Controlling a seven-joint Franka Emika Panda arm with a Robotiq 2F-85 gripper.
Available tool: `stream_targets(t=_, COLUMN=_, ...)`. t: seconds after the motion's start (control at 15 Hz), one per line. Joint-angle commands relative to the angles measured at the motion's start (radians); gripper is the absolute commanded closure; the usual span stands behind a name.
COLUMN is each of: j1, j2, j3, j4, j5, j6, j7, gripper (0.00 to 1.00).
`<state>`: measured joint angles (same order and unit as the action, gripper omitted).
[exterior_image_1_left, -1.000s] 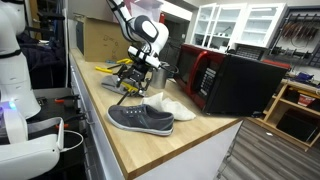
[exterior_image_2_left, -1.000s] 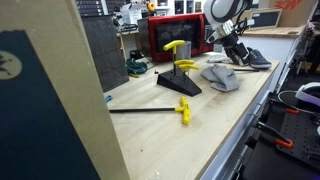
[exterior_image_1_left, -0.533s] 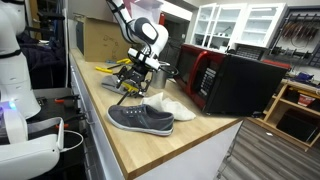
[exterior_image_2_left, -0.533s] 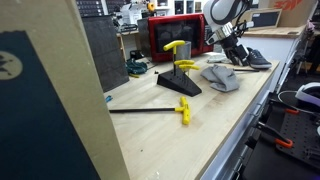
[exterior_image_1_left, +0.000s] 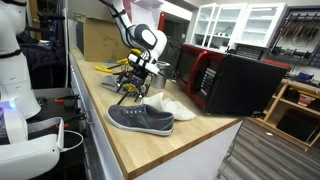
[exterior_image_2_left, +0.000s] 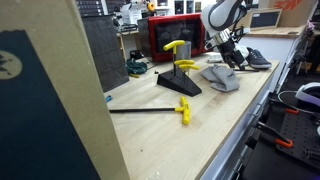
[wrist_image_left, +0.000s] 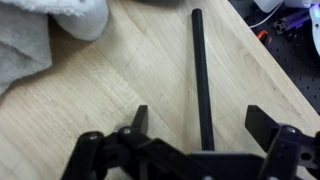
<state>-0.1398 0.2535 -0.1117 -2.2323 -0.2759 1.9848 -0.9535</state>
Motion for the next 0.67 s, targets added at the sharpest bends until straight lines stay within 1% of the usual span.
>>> stream_targets(t=0.0, j1=-0.011, j2=0.023, j3=0.019, j4=0.016, j5=0.01, j6=0.01, j7=-0.021, gripper=0.0)
stream_targets(t=0.07, j1=-0.01, j2=0.018, j3=0.02, j4=0.012, j5=0.012, j6=0.006, j7=-0.021, gripper=0.25)
stream_targets(t=0.13, j1=-0.011, j2=0.016, j3=0.022, j4=0.01, j5=0.018, j6=0.0, j7=-0.034, gripper=0.28)
stream_targets(t=0.2, j1=-0.011, j2=0.016, j3=0.026, j4=0.01, j5=0.022, j6=-0.003, j7=-0.042, gripper=0.34)
stream_targets(t=0.27, j1=-0.01, j2=0.016, j3=0.03, j4=0.009, j5=0.024, j6=-0.008, j7=-0.043, gripper=0.44)
stream_targets(t=0.53, j1=-0.006, j2=0.016, j3=0.045, j4=0.001, j5=0.034, j6=-0.027, j7=-0.053, gripper=0.73)
stream_targets(t=0.6, j1=-0.005, j2=0.015, j3=0.048, j4=-0.003, j5=0.035, j6=-0.033, j7=-0.055, gripper=0.81)
